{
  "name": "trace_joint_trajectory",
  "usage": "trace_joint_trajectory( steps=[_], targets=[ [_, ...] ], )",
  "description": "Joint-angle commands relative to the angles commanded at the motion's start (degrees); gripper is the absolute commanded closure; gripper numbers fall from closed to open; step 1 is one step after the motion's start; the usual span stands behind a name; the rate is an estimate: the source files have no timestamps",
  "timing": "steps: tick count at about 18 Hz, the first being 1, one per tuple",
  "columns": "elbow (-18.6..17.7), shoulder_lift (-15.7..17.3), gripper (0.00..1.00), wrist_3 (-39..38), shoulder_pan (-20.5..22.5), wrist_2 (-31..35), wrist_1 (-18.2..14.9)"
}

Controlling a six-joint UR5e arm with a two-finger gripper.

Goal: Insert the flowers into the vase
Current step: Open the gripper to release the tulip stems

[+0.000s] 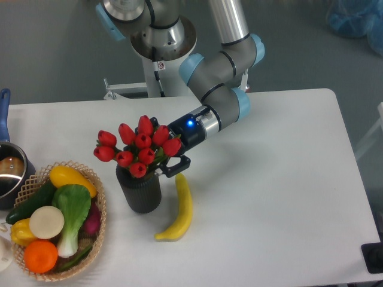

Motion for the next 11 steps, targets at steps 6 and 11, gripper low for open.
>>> trace_joint_trajectory(
  steps=[6,11],
  targets=[
    [0.3,3.5,0.00,-0.5,1.3,9.6,0.0],
    [0.4,6.8,0.00,-2.1,3.7,16.4,-0.2]
  ],
)
